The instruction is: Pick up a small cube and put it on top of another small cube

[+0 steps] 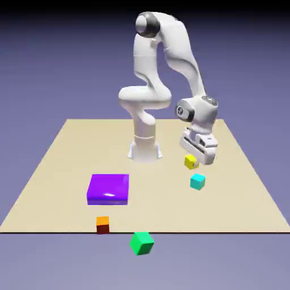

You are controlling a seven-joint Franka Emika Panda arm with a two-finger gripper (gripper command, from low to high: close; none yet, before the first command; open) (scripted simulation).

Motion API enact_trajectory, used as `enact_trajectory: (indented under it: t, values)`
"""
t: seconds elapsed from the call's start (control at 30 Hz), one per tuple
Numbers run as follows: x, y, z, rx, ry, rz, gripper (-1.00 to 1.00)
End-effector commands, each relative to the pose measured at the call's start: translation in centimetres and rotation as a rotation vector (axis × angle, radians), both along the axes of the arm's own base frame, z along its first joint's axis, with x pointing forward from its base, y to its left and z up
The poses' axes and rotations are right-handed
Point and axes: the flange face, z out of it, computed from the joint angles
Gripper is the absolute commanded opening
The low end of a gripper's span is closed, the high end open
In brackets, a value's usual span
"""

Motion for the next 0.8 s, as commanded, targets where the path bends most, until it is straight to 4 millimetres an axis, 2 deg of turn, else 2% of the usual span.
enact_trajectory:
  t: [0.0, 0.37, 0.73, 0.77]
  values:
    - [0.0, 0.0, 0.0, 0.001, -0.001, 0.0, -1.0]
    - [0.8, -0.3, -3.8, -0.047, -0.001, -0.004, -1.0]
    - [0.6, -0.7, -6.9, 0.001, -0.001, 0.0, -1.0]
    - [0.6, -0.7, -6.9, 0.001, -0.001, 0.0, 1.0]
